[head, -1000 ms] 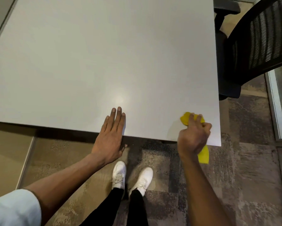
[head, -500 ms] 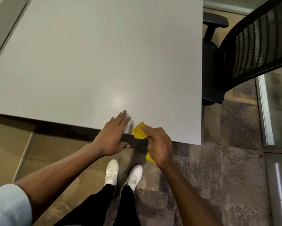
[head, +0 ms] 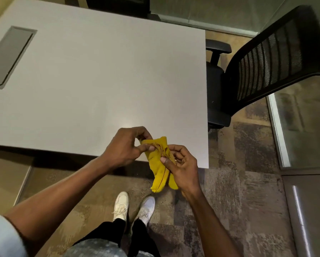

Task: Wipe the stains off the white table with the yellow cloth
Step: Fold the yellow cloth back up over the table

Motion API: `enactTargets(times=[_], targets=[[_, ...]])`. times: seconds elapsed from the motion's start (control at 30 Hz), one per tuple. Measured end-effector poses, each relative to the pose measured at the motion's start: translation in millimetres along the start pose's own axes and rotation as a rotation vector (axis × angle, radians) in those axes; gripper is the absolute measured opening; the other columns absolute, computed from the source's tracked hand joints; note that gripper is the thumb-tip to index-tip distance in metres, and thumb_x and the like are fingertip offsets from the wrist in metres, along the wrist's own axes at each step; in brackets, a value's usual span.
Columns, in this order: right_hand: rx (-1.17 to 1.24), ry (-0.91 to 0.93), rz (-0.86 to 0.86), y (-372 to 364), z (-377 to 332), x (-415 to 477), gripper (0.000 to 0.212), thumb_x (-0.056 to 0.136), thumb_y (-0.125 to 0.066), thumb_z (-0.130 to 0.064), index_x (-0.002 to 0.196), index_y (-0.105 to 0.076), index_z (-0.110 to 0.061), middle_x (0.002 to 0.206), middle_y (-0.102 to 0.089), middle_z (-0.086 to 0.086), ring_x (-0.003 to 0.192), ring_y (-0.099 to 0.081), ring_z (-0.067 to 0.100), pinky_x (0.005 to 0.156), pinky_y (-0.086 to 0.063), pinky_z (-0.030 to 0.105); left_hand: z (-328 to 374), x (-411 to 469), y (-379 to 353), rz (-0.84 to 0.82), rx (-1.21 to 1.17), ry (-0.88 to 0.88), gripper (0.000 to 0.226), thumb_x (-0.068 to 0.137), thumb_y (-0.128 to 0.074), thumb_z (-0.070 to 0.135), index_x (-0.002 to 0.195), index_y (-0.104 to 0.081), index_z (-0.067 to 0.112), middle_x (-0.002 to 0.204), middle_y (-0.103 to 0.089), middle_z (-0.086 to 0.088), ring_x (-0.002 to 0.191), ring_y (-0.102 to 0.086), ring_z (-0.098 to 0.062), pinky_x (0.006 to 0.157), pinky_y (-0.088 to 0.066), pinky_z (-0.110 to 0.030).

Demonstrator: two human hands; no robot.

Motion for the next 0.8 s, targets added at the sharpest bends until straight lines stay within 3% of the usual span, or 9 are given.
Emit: enactTargets(times=[0.2, 0.33, 0.43, 0.6, 0.8], targets=[[-0.131, 0.055, -0.064, -6, -23, -3, 0.041, 0.081, -0.089, -0.014, 0.118, -0.072, -0.015, 0.109, -0.078, 0.001, 0.100, -0.075, 0.015, 0.092, -0.063, 0.038, 7, -11, 28, 0.156, -0.097, 0.134, 0.015, 0.086, -0.088, 0.032, 0.093, -0.079, 0.023, 0.086, -0.080, 0.006, 0.084, -0.075, -0.020, 0.079, -0.062, -0.043], [-0.129, 0.052, -0.097, -10, -28, -1, 0.036, 0.081, -0.087, -0.007, 0.115, -0.073, -0.009, 0.105, -0.079, 0.009, 0.099, -0.075, 0.023, 0.092, -0.062, 0.049, 10, -19, 50, 0.271, -0.141, 0.164, 0.012, 0.087, -0.088, 0.025, 0.094, -0.080, 0.021, 0.089, -0.081, 0.003, 0.087, -0.075, -0.021, 0.080, -0.063, -0.041], [-0.134, 0.087, -0.143, -16, -37, 0, 0.032, 0.084, -0.085, -0.008, 0.113, -0.075, -0.014, 0.104, -0.080, 0.005, 0.099, -0.075, 0.023, 0.092, -0.062, 0.054, 11, -26, 62, 0.304, -0.140, 0.167, 0.013, 0.088, -0.086, 0.019, 0.099, -0.080, 0.019, 0.093, -0.081, 0.000, 0.092, -0.075, -0.021, 0.082, -0.062, -0.042], [-0.165, 0.197, -0.136, -37, -68, 3, 0.046, 0.081, -0.089, -0.029, 0.122, -0.070, -0.027, 0.113, -0.077, -0.008, 0.105, -0.073, 0.009, 0.091, -0.063, 0.040, 9, -34, 76, 0.347, -0.189, 0.164, 0.012, 0.085, -0.089, 0.025, 0.094, -0.081, 0.023, 0.089, -0.081, 0.003, 0.088, -0.074, -0.021, 0.078, -0.060, -0.037], [-0.204, 0.341, -0.069, -85, -112, 11, 0.037, 0.082, -0.086, -0.042, 0.114, -0.070, -0.034, 0.109, -0.075, -0.016, 0.103, -0.072, 0.009, 0.082, -0.061, 0.024, 3, -30, 101, 0.340, -0.152, 0.118, 0.016, 0.086, -0.088, 0.028, 0.100, -0.080, 0.031, 0.091, -0.078, 0.010, 0.087, -0.071, -0.009, 0.074, -0.057, -0.027]])
Point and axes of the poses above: each hand's wrist, its own x-axis towards the middle knuckle, its own y-axis out of the back of the hand, z = x × y, the point moved 6 cm from there along x, towards the middle knuckle
